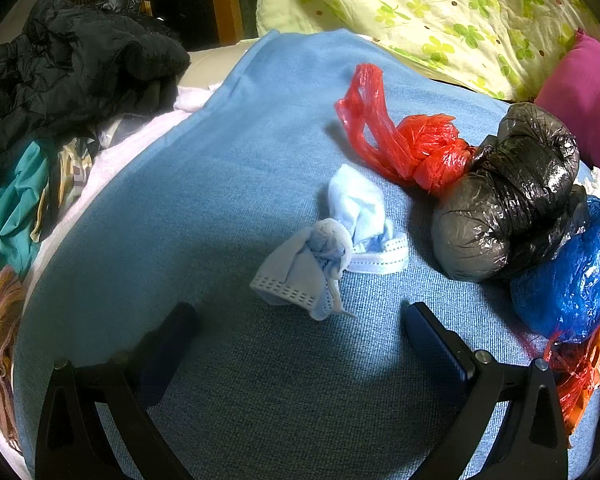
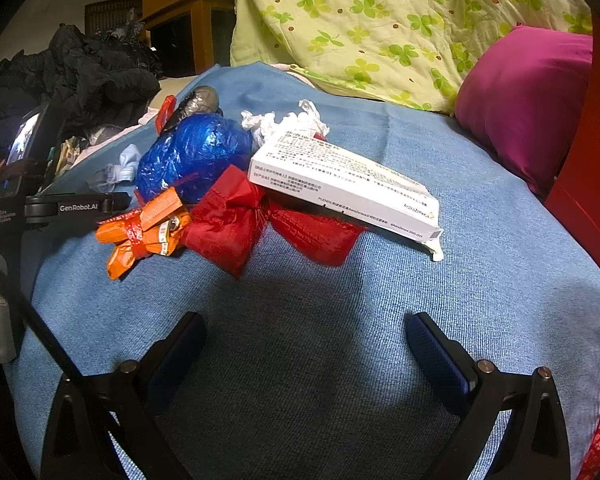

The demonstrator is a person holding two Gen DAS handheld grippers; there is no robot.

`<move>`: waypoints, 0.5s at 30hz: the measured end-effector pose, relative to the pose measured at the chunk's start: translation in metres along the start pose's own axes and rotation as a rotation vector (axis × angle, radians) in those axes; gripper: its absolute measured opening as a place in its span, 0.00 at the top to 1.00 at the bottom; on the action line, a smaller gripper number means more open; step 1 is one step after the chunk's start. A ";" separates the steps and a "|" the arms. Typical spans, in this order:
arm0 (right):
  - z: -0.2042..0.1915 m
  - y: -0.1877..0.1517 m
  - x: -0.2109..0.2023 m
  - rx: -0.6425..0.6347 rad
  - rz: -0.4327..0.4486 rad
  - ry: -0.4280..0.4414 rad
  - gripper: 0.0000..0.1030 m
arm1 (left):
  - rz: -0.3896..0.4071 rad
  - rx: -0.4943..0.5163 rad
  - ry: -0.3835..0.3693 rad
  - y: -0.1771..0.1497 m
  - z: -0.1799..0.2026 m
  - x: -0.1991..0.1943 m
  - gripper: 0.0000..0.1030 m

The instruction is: Collect trash

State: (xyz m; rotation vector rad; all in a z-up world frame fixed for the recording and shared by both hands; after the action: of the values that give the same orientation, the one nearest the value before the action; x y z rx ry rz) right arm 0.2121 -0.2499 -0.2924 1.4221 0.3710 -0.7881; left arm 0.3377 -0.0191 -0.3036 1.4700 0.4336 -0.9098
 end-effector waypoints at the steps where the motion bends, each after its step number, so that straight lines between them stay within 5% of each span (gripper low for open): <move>1: 0.000 0.000 0.000 -0.001 -0.001 -0.001 0.00 | 0.000 0.000 0.000 0.000 0.000 0.000 0.00; 15: -0.002 0.001 0.001 -0.008 -0.008 -0.004 0.00 | 0.006 0.001 -0.001 -0.001 0.001 0.000 0.00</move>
State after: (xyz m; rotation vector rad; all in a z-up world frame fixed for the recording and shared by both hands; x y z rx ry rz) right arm 0.2141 -0.2488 -0.2926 1.4123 0.3764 -0.7952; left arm 0.3370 -0.0200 -0.3039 1.4708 0.4283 -0.9060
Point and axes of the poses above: each gripper's, at about its wrist camera, not at the fingertips, and x roughly the way its jaws point, z to its right, y to its top, the point moved 6 cm from there along x, roughly the way its jaws point, and after that the axes turned 13 degrees about -y, right-handed, at the moved point
